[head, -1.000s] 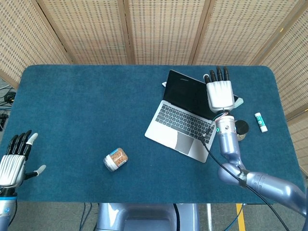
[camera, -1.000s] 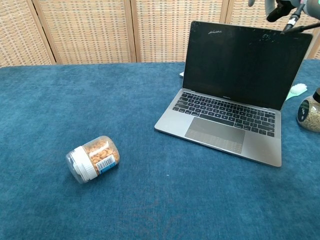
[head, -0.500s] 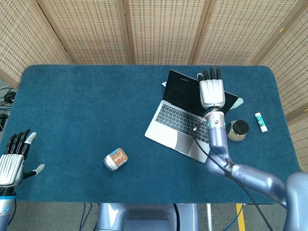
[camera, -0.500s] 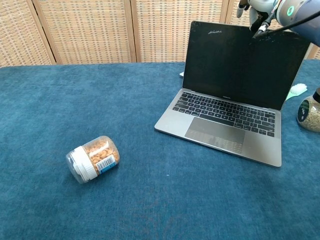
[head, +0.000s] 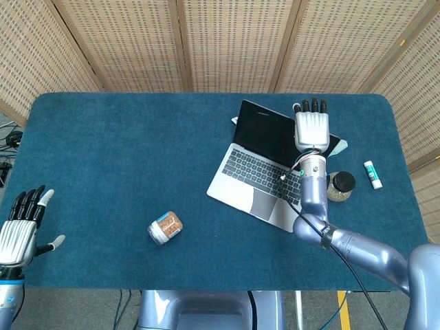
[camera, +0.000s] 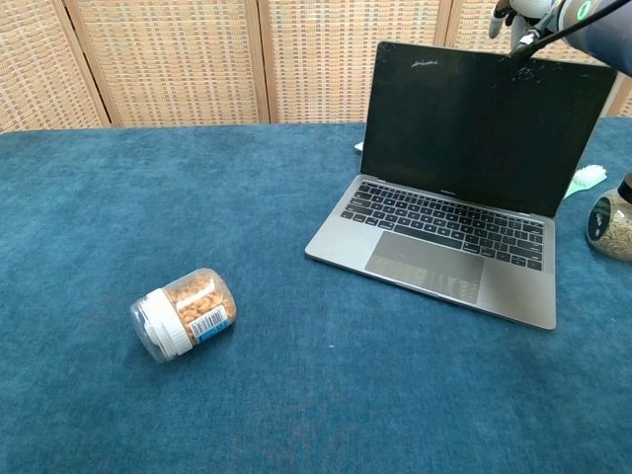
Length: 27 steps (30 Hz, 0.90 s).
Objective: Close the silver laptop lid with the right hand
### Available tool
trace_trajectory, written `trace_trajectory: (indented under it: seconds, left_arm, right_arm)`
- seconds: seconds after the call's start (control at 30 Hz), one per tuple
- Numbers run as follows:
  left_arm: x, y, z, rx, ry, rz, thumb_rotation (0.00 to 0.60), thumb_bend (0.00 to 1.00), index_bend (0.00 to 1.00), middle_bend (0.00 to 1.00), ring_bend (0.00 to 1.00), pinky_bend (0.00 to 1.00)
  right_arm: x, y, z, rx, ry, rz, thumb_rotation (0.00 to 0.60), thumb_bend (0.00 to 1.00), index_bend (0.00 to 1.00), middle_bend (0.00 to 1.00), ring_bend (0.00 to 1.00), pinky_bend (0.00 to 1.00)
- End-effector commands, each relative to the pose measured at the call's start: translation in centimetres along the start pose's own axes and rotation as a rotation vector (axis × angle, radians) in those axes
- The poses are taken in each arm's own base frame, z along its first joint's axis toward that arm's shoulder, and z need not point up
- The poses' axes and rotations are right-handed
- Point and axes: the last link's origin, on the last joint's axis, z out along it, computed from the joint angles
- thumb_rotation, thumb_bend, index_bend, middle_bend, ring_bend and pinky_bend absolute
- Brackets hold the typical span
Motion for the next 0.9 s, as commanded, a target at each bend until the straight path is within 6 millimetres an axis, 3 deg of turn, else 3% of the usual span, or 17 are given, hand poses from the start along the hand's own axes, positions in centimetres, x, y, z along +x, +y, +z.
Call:
trace_trajectory:
  seconds: [0.03, 0.43, 0.9]
  left_arm:
    - [0.0, 0.0, 0.0, 0.000, 0.000, 0.001, 0.600, 0.01, 0.00, 0.00, 0.00, 0.00]
    - [0.2, -0.3, 0.1, 0.016, 0.016, 0.010, 0.600, 0.01, 0.00, 0.00, 0.00, 0.00]
    - [0.0, -0.2, 0.1, 0.009, 0.008, 0.014, 0.600, 0.01, 0.00, 0.00, 0.00, 0.00]
  right_arm:
    - [-0.1, 0.0, 0.2, 0.002, -0.003, 0.004, 0.600, 1.00, 0.23, 0.14, 0.01, 0.06]
    - [-1.2, -0.3, 0.6, 0.008, -0.025, -0.003, 0.600, 1.00, 0.23, 0.15, 0.01, 0.06]
    - [-0.9, -0.8, -0.1, 0.025, 0.001, 0.006, 0.600, 1.00, 0.39, 0.26, 0.04, 0.06]
